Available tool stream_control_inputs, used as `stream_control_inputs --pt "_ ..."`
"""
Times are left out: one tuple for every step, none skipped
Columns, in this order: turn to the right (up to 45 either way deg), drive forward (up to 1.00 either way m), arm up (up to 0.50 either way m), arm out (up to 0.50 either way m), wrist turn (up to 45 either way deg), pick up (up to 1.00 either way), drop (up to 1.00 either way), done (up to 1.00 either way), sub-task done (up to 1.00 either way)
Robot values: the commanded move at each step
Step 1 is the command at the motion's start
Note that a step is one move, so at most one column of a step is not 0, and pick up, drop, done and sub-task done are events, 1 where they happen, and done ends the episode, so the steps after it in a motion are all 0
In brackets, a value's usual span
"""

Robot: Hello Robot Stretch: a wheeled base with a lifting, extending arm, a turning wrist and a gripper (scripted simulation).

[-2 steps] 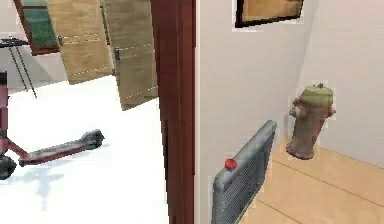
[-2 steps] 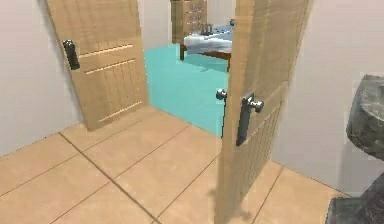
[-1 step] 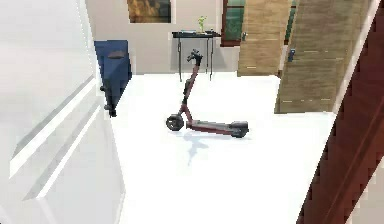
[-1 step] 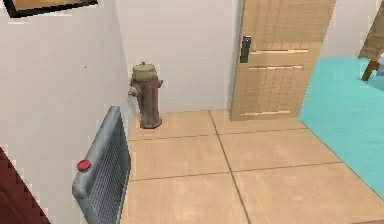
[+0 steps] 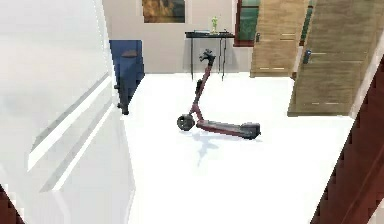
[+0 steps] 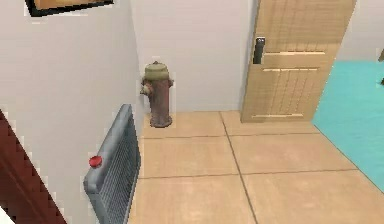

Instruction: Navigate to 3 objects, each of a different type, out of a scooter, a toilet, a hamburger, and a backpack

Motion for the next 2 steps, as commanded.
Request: stream_control_inputs --pt "0.0 1.00 0.00 0.00 0.0 0.00 0.00 0.00 0.00" --pt "-6.0 0.00 0.00 0.00 0.0 0.00 0.00 0.00 0.00"
